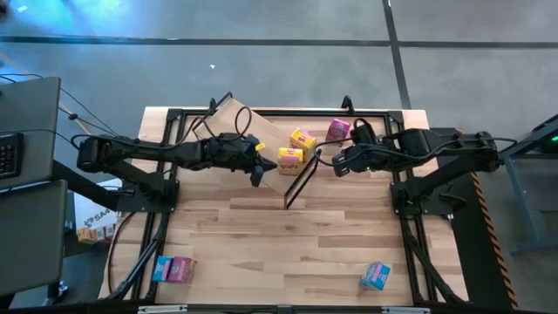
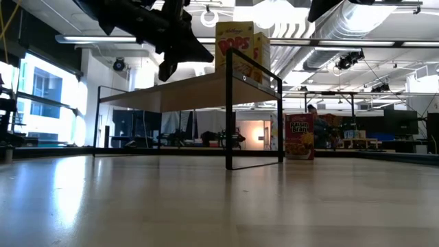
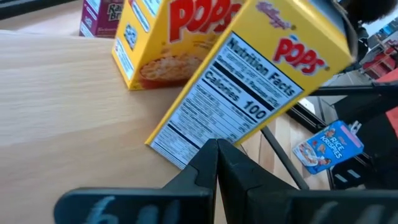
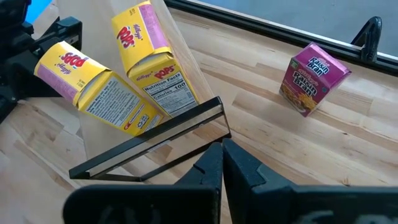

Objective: Stack cereal on shelf
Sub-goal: Put the yellow cereal box on the shelf aligned with the other yellow cereal box, then put the purple cereal box on the shelf

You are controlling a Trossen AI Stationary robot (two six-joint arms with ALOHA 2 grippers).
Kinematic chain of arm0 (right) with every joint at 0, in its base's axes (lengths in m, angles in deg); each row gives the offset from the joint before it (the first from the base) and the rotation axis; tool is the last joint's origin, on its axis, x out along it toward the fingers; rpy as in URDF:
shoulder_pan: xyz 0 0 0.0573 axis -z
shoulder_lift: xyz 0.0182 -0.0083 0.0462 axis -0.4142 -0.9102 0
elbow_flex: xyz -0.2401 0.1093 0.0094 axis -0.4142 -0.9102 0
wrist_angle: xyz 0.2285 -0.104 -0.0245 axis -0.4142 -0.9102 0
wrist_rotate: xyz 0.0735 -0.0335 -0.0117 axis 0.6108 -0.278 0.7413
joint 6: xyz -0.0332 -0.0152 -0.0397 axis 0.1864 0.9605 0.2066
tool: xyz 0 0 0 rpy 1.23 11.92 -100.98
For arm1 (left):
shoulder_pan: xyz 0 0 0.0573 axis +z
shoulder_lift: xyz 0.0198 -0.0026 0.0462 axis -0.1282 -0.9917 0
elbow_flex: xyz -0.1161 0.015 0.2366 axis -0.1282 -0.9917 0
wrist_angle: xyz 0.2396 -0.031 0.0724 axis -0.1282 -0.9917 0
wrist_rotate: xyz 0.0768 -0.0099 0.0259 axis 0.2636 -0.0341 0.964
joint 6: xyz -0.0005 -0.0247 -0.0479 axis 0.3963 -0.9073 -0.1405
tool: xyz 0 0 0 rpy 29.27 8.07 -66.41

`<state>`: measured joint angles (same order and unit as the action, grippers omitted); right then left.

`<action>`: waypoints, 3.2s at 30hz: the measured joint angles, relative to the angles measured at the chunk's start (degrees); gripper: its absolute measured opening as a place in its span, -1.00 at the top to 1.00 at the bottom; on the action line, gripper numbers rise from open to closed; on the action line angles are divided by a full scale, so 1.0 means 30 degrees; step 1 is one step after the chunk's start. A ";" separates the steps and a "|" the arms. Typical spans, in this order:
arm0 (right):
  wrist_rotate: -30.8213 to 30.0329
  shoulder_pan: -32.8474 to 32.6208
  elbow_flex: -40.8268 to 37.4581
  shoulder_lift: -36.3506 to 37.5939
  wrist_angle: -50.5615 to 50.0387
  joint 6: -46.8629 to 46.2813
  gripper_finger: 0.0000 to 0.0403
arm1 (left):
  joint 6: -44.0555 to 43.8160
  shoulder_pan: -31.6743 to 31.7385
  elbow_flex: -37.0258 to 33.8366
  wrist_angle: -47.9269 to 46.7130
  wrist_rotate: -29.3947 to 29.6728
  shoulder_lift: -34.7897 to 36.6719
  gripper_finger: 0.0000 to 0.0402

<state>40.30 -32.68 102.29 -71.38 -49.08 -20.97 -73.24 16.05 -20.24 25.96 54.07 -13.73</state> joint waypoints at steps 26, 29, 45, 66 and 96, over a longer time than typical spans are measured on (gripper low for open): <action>-0.0342 0.0000 0.0000 -0.0004 0.0000 -0.0073 1.00 | 0.6588 -0.1364 0.0029 -0.2702 -0.0494 0.2038 1.00; -0.0342 0.0000 0.0000 -0.0004 0.0000 -0.0170 1.00 | 0.6976 -0.2097 0.0029 -0.1478 -0.0139 0.1342 1.00; -0.0342 0.0000 0.0000 -0.0004 -0.0004 -0.0517 1.00 | 0.7836 -0.1278 0.0022 0.0613 0.2099 0.0029 1.00; -0.0024 0.1623 0.0000 -0.0004 -0.0015 0.2228 1.00 | 0.6784 -0.0761 -0.0059 -0.3570 0.2020 0.4502 1.00; 1.2576 1.7466 -0.8099 -0.0215 1.0517 2.2723 -0.41 | 0.0614 -0.0778 -0.4940 0.2453 0.9612 1.0134 1.00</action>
<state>78.03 19.72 77.99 -72.02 -17.53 47.20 -71.40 13.72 -35.06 33.32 82.90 16.68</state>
